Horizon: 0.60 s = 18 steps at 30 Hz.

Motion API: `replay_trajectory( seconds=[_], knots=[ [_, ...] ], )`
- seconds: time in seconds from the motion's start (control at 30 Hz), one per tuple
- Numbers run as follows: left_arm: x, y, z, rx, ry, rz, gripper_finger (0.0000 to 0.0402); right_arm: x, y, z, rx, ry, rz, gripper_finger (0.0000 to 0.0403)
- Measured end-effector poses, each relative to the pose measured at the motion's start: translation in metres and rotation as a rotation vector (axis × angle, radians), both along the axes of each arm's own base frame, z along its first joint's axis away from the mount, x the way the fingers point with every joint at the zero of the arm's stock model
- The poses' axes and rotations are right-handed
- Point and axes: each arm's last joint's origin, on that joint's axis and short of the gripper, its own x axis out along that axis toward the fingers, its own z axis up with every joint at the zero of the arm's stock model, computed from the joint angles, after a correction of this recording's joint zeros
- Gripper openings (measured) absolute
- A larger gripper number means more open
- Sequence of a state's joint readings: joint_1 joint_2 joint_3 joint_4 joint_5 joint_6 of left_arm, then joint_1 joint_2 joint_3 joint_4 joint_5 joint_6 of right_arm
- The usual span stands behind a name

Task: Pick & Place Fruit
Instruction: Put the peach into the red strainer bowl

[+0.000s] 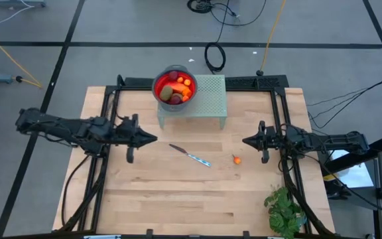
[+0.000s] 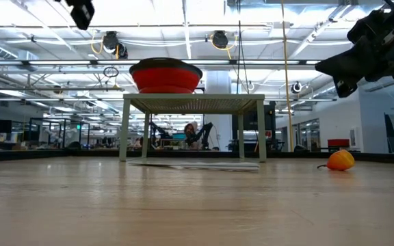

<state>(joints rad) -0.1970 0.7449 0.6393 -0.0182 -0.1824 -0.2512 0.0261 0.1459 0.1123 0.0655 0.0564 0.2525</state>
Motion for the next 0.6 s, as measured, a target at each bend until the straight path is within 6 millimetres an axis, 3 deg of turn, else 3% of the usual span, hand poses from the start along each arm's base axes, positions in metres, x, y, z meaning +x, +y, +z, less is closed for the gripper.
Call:
replay_trajectory(
  seconds=[0.37, 0.6],
  knots=[
    [-0.04, 0.008, -0.03, 0.013, -0.087, -0.001, 0.0011, 0.007, -0.001, 0.008, 0.003, -0.033, -0.042, 0.0],
    [-0.056, 0.011, -0.047, 0.01, -0.129, 0.0, 0.0013, 0.015, -0.001, 0.03, 0.02, -0.018, -0.046, 0.0]
  ],
)
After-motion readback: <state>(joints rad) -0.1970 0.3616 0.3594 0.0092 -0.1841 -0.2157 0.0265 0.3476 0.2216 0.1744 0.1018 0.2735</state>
